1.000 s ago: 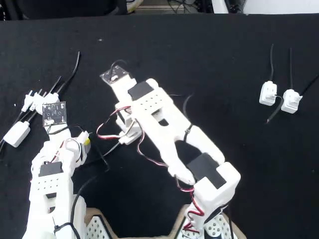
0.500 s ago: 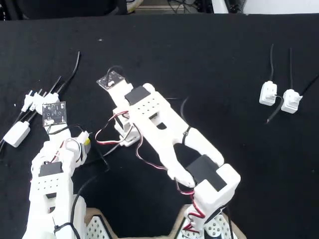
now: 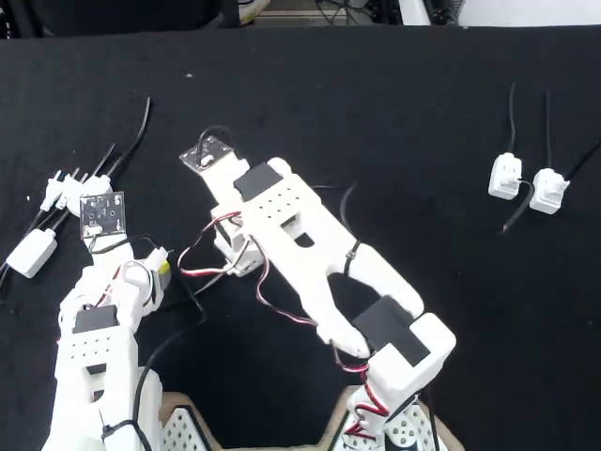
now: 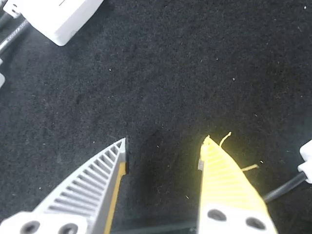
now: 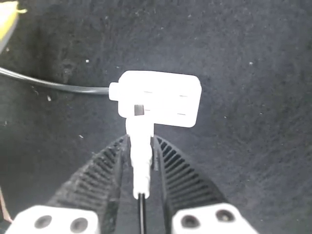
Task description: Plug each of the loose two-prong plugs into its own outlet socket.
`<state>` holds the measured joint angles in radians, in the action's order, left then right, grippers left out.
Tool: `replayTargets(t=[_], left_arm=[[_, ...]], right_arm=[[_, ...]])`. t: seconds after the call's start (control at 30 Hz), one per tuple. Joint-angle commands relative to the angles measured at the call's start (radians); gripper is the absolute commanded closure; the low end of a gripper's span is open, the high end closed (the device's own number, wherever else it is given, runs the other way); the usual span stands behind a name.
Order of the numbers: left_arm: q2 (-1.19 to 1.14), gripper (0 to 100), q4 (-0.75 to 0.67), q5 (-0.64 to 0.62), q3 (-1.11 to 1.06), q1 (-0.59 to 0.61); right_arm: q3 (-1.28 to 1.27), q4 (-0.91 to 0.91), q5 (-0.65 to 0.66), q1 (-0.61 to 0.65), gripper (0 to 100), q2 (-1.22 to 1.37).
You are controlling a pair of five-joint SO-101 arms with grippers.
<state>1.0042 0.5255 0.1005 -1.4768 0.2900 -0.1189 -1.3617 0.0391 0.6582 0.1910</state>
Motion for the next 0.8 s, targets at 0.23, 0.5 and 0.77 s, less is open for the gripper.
replayTargets(t=[0.23, 0.5, 0.77], left_arm=[[0.015, 76, 0.003, -0.009, 0.012, 0.012], [0.015, 76, 0.003, -0.009, 0.012, 0.012], [0.015, 76, 0.003, -0.009, 0.012, 0.010]], right_arm=[[0.005, 0.097, 0.009, 0.043, 98.8, 0.005], [0.005, 0.040, 0.009, 0.044, 98.8, -0.036], [0.004, 0.009, 0.031, 0.043, 98.8, -0.044]])
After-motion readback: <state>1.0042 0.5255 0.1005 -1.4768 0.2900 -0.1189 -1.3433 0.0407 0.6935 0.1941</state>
